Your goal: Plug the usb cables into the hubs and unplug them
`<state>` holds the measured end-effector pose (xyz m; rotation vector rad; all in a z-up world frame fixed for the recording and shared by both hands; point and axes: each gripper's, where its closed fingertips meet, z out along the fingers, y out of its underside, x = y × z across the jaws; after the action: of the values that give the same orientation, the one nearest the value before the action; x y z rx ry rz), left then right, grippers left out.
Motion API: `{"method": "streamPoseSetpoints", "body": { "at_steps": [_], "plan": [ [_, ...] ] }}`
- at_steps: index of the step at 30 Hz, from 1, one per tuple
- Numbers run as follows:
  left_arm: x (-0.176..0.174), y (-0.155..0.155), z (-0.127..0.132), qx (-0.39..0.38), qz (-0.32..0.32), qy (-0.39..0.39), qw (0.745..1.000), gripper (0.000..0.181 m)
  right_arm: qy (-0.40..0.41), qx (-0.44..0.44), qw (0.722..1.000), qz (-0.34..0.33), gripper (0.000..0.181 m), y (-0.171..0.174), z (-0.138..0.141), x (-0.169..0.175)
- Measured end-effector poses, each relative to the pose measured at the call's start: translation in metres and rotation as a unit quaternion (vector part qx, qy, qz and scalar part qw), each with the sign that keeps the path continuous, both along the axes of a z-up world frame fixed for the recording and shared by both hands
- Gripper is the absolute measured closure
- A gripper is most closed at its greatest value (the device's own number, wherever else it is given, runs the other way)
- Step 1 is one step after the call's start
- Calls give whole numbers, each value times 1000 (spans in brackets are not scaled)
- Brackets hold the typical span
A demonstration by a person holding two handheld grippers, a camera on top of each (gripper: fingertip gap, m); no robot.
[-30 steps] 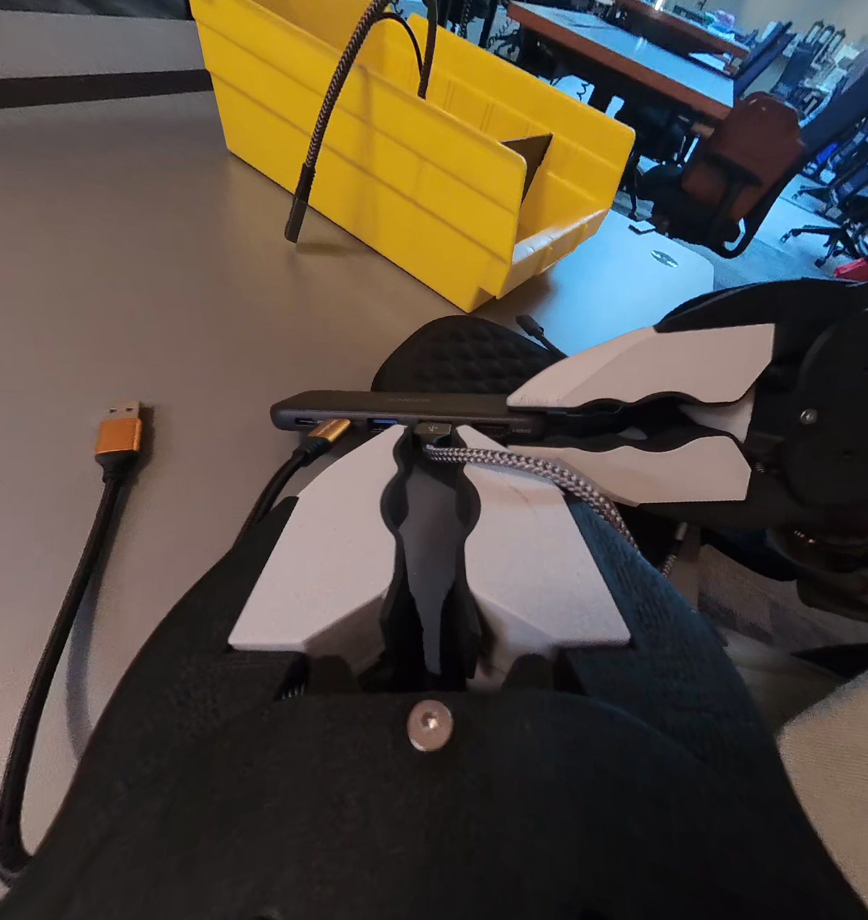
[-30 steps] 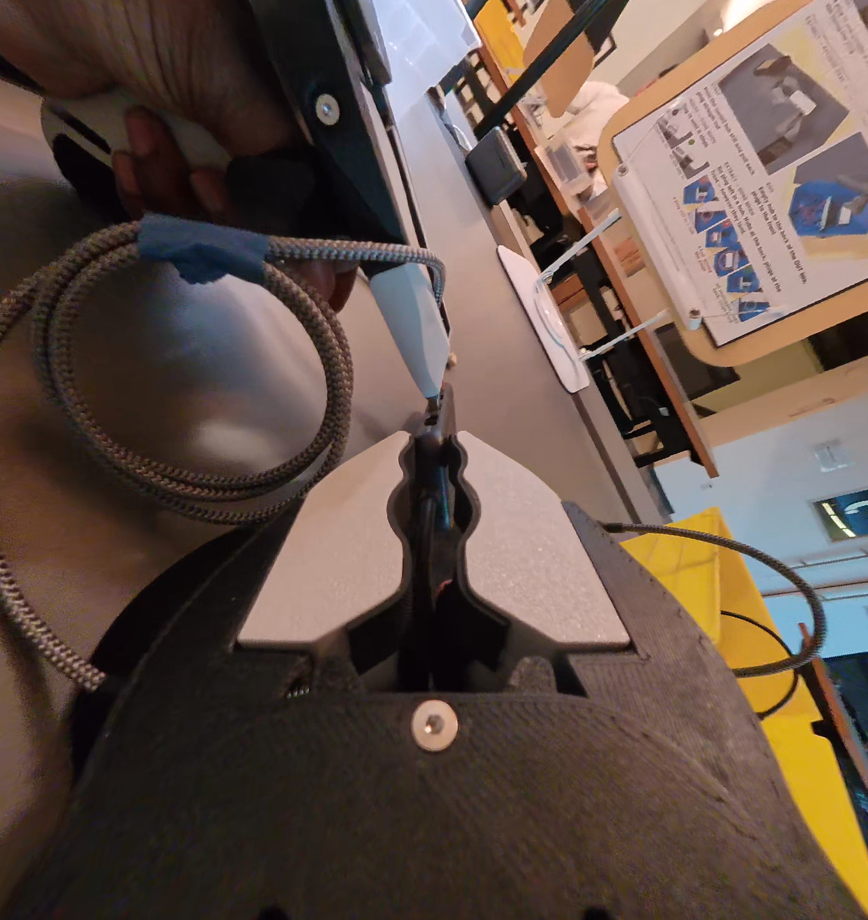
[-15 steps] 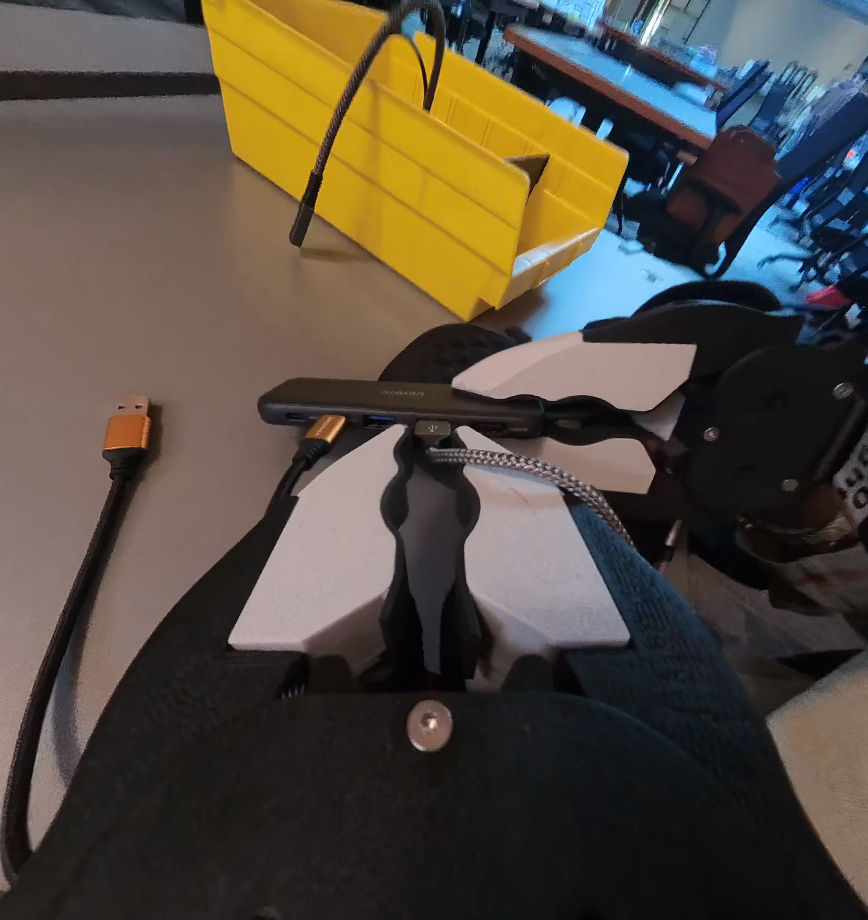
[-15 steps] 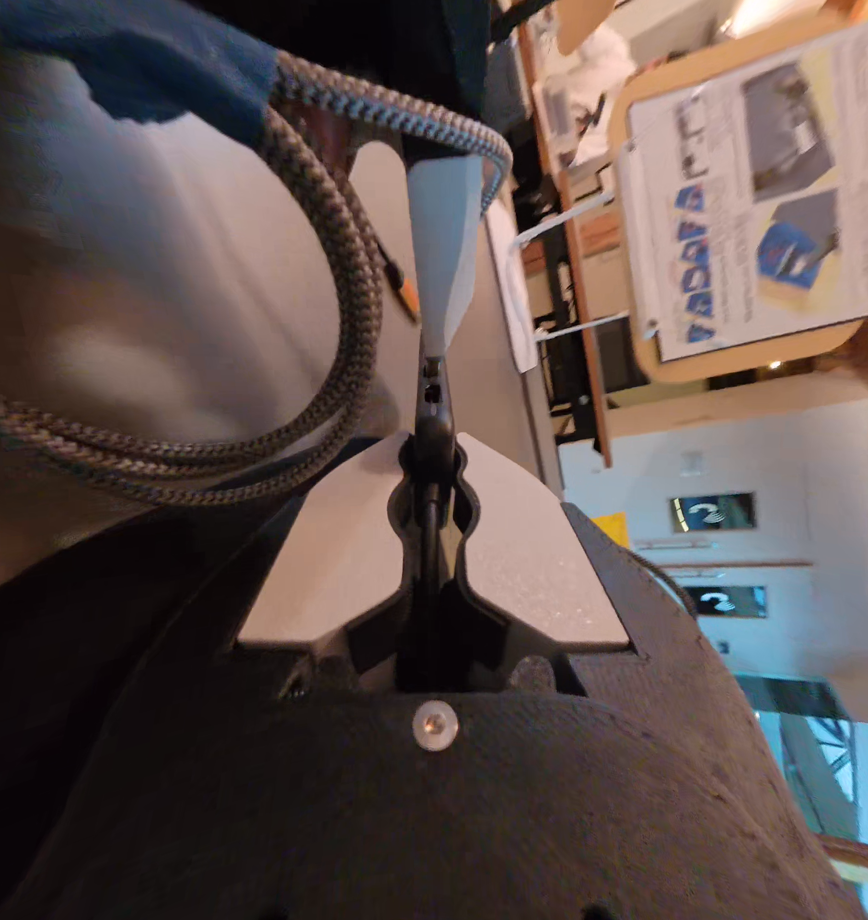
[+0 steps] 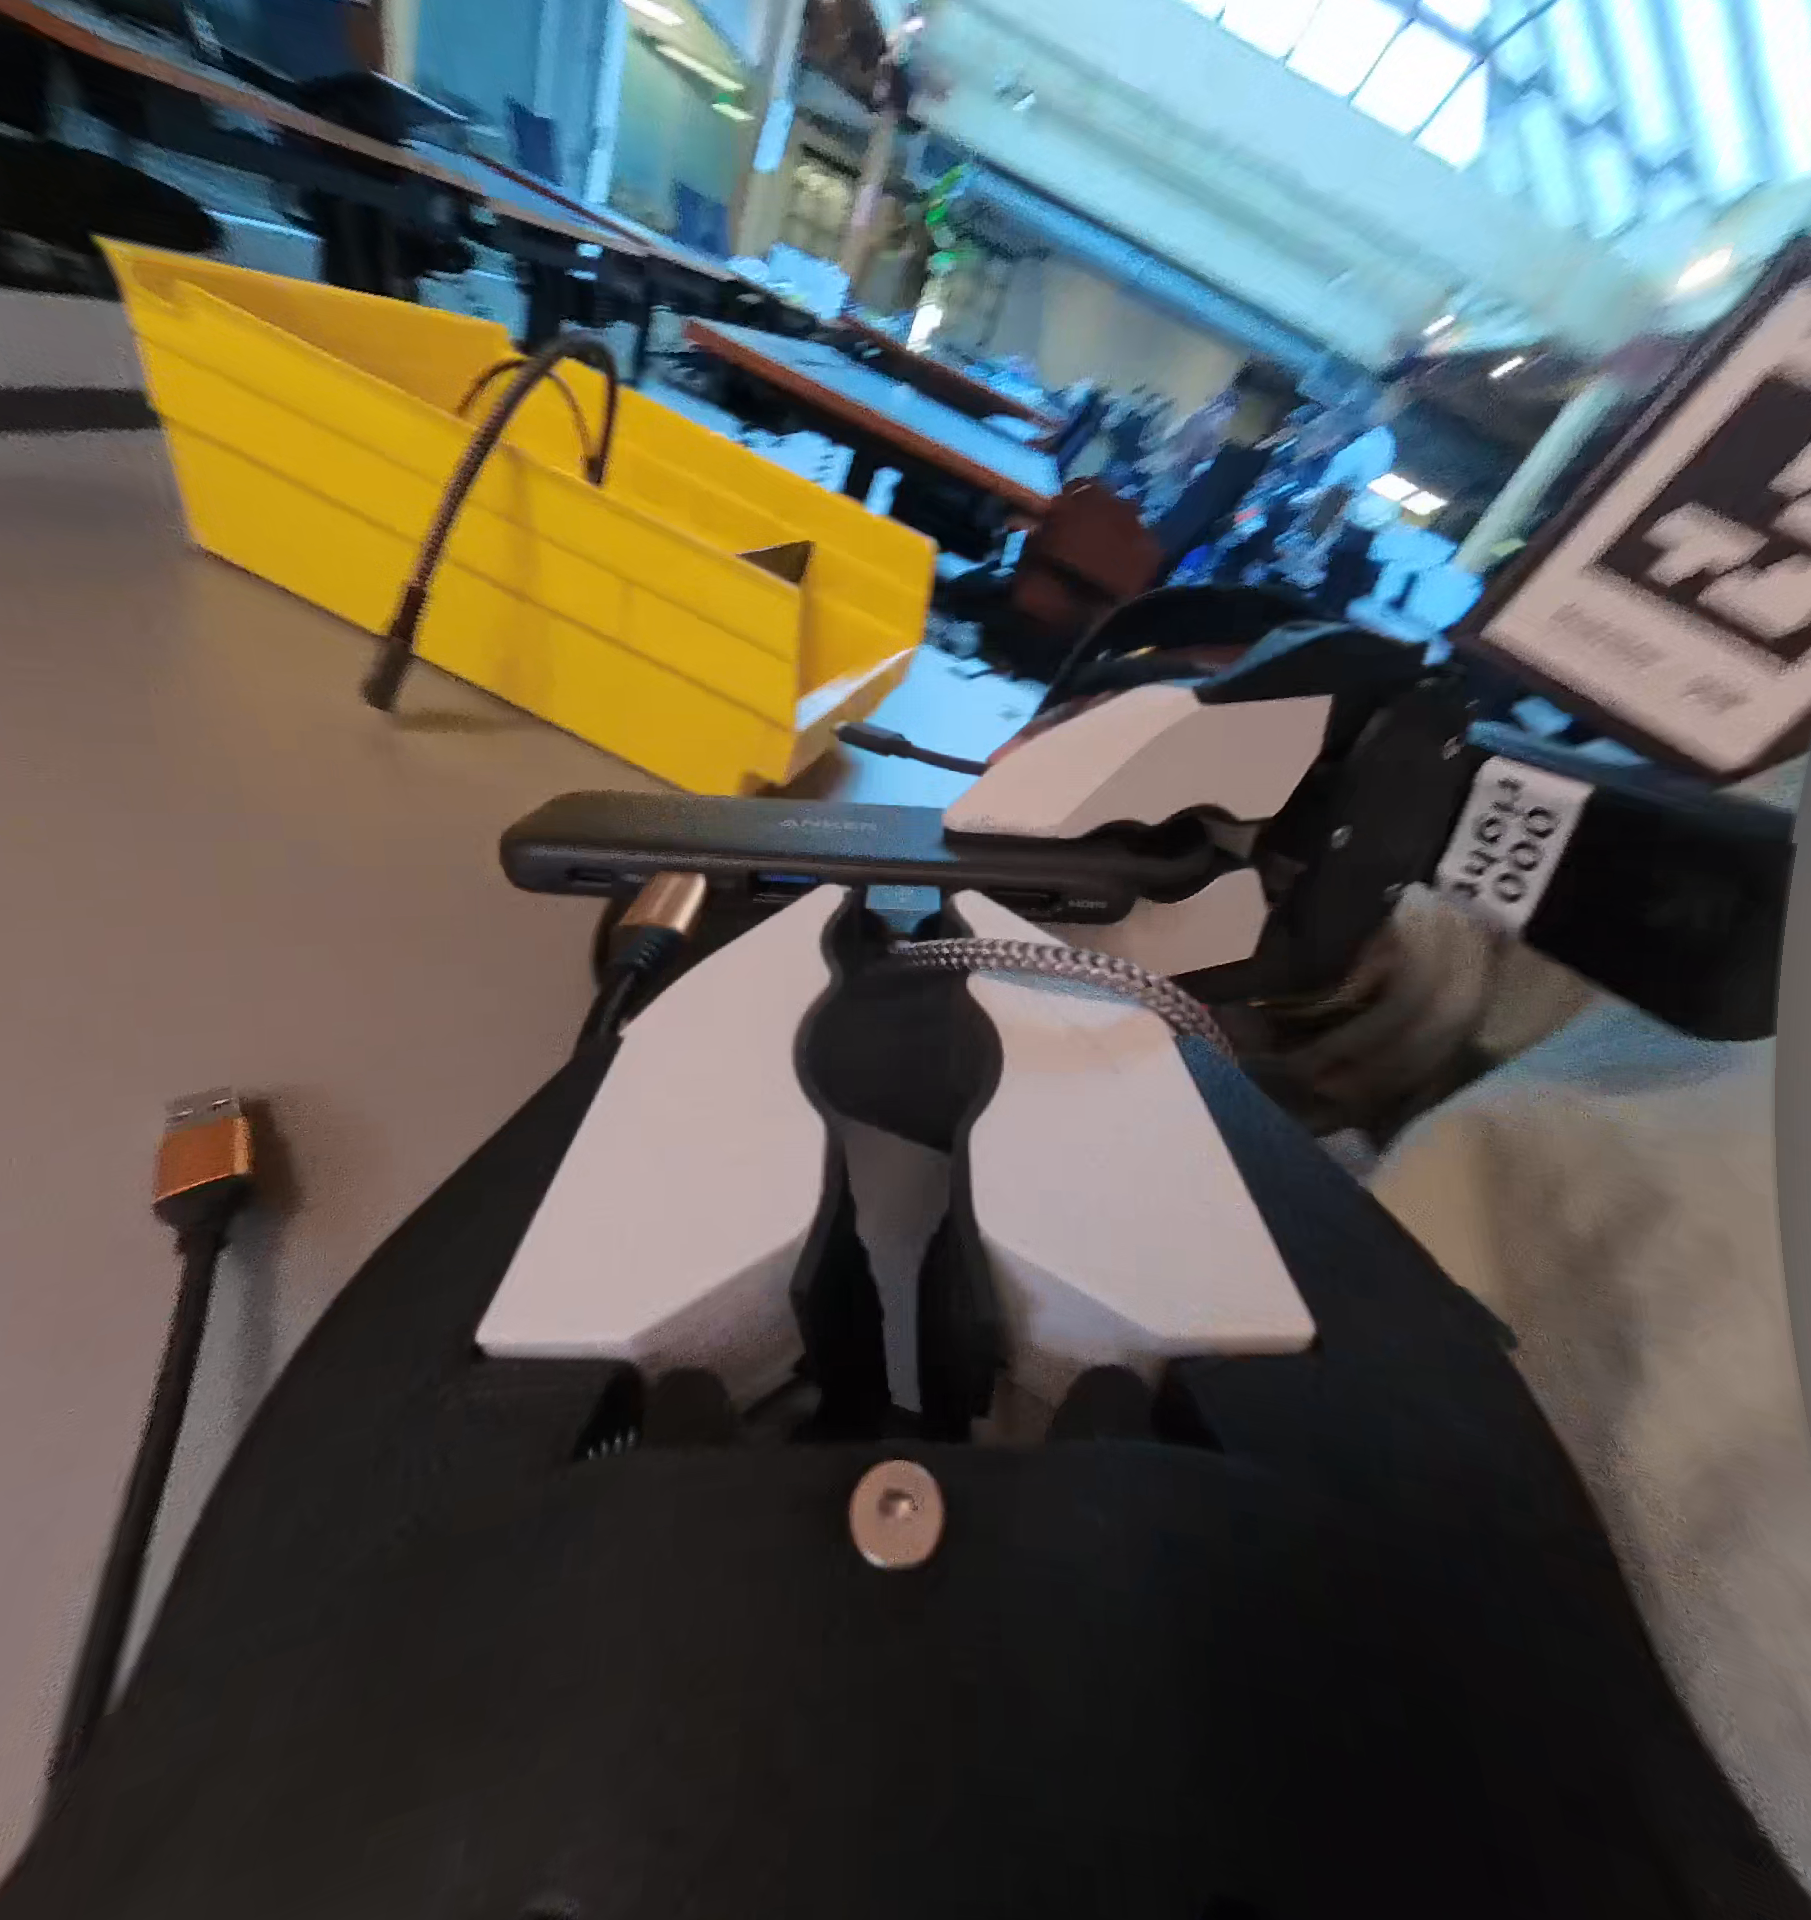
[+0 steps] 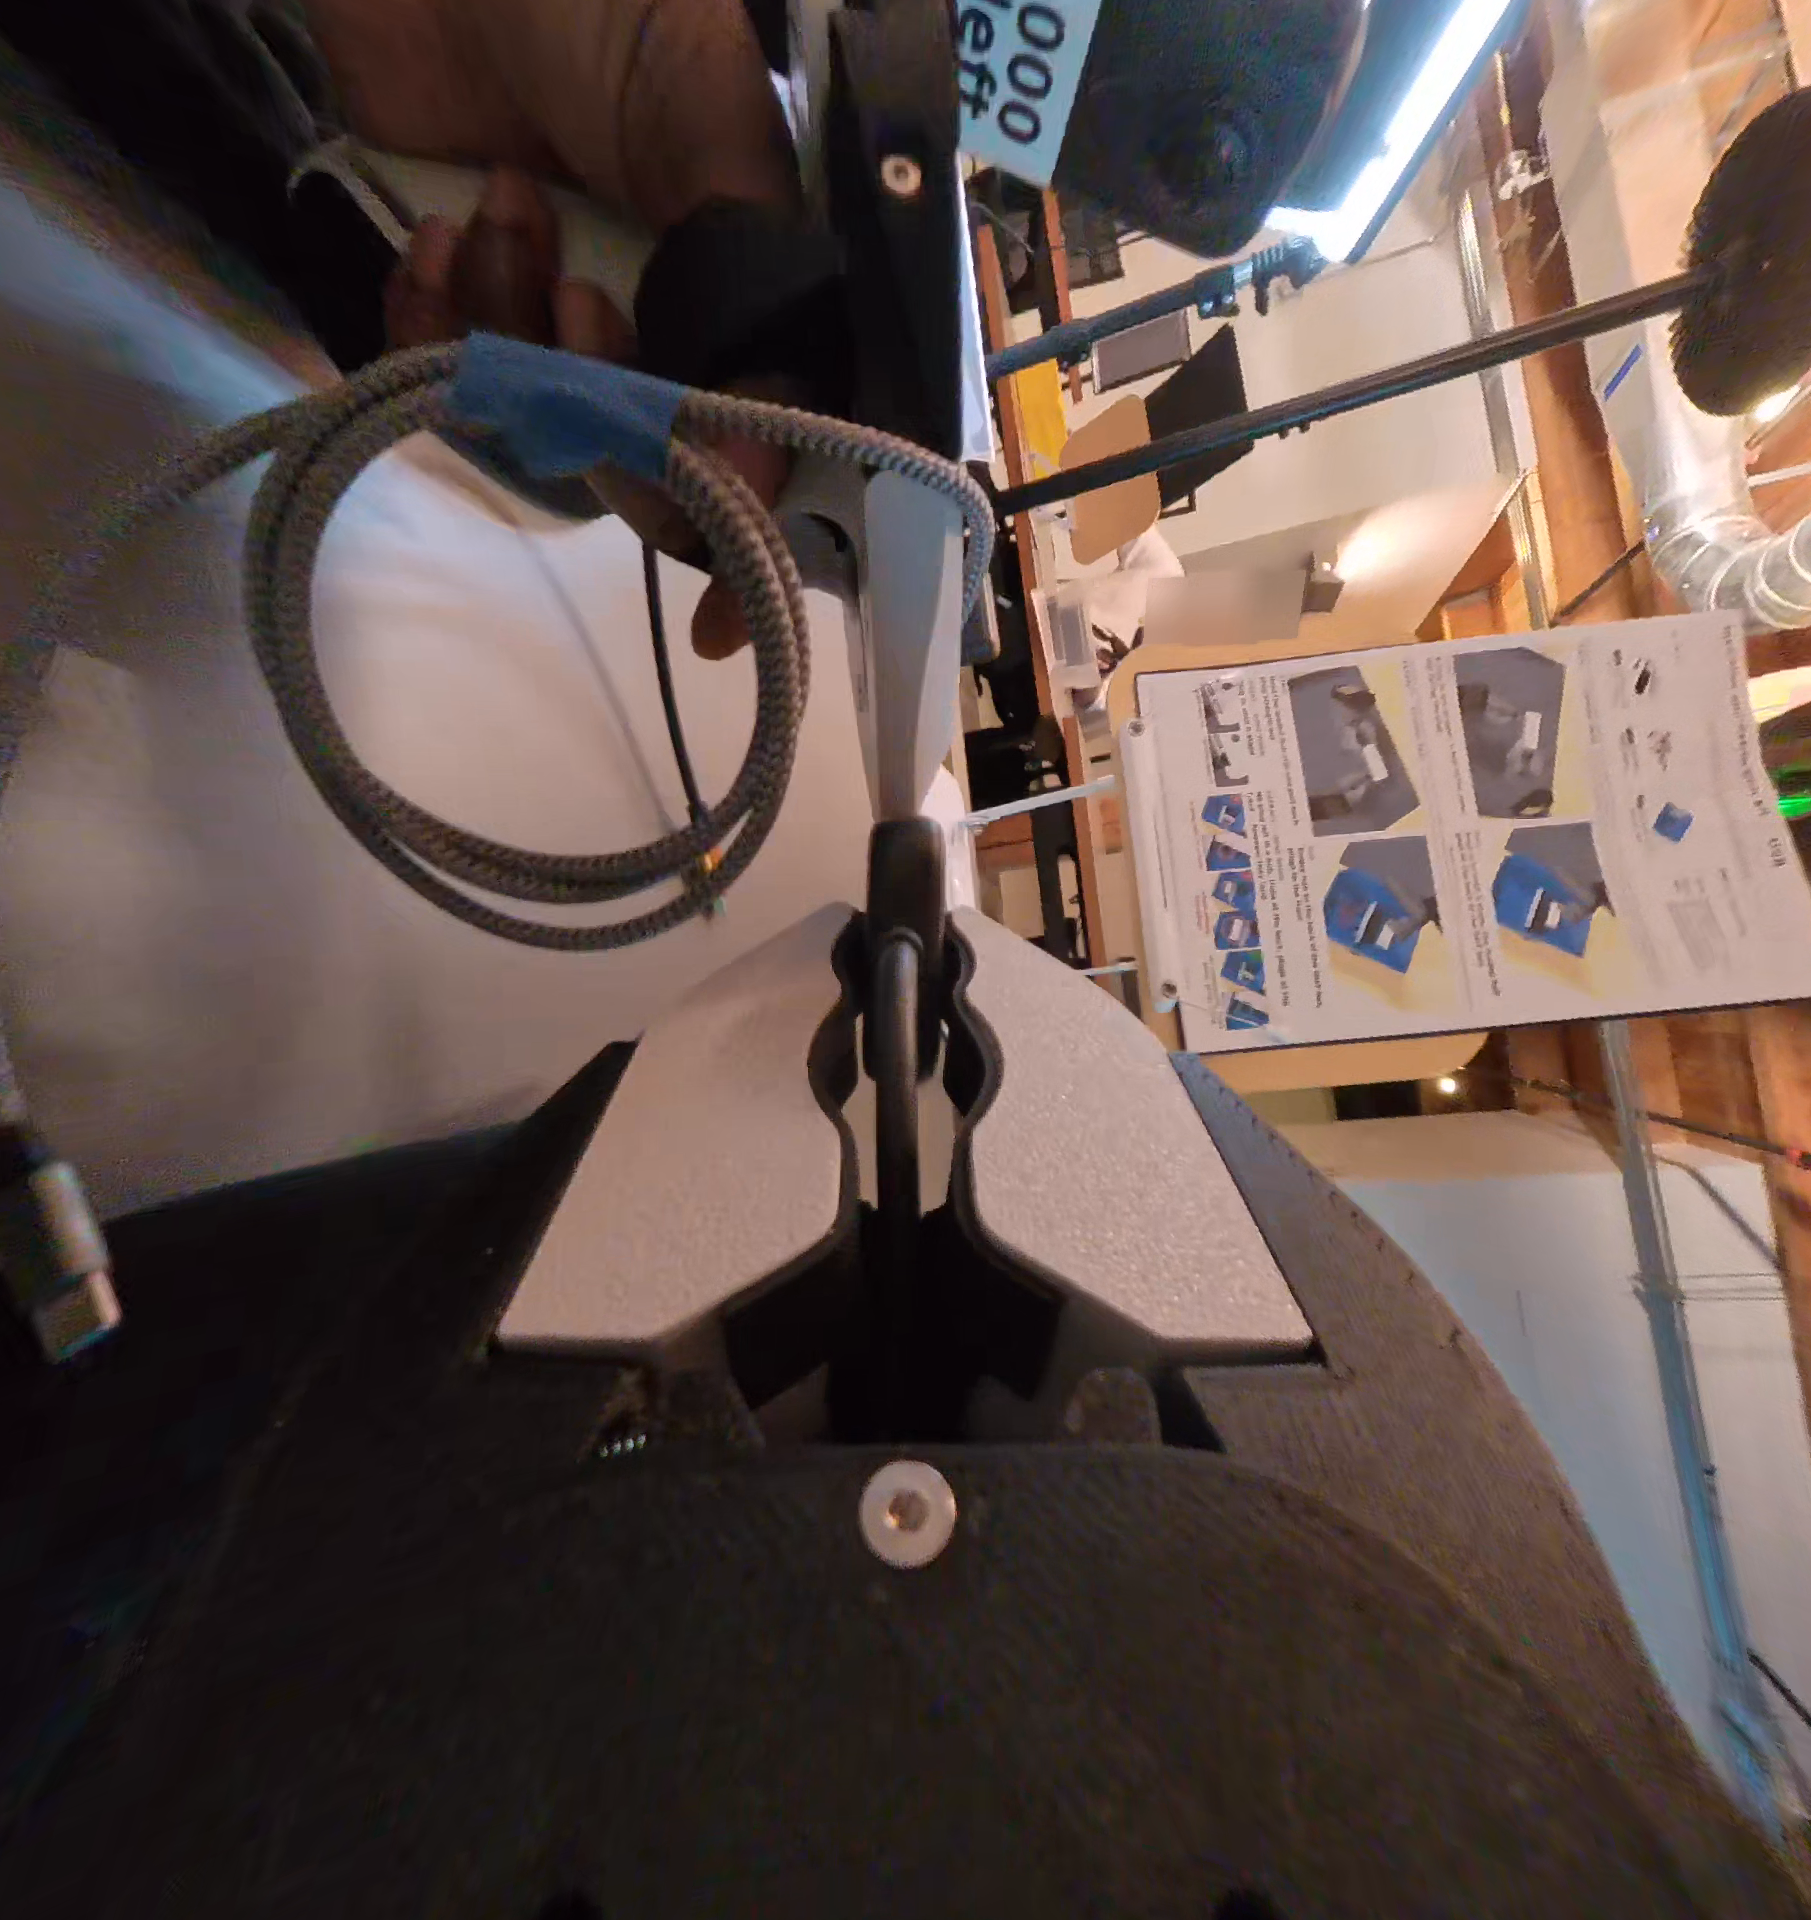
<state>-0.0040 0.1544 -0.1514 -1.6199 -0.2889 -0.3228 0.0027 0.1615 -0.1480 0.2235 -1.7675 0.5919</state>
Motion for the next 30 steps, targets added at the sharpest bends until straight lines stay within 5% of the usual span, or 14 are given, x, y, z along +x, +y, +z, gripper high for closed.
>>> {"method": "streamPoseSetpoints", "body": {
  "at_steps": [8,13,21,26,30],
  "plan": [
    [-5,-12,27,56,34,33,997,166,39,-10,999,21,170,-14,27,-4],
    [-5,-39,59,146,76,111,980,140,79,-76,993,-38,170,5,66,-20],
    [-47,-97,64,191,255,239,918,146,153,-217,954,-143,169,82,169,-39],
    [-46,-100,67,198,263,244,912,147,160,-345,903,-197,169,158,223,-51],
    [-43,-97,68,194,263,263,908,147,157,-445,844,-256,169,231,223,-64]
  ]
}}
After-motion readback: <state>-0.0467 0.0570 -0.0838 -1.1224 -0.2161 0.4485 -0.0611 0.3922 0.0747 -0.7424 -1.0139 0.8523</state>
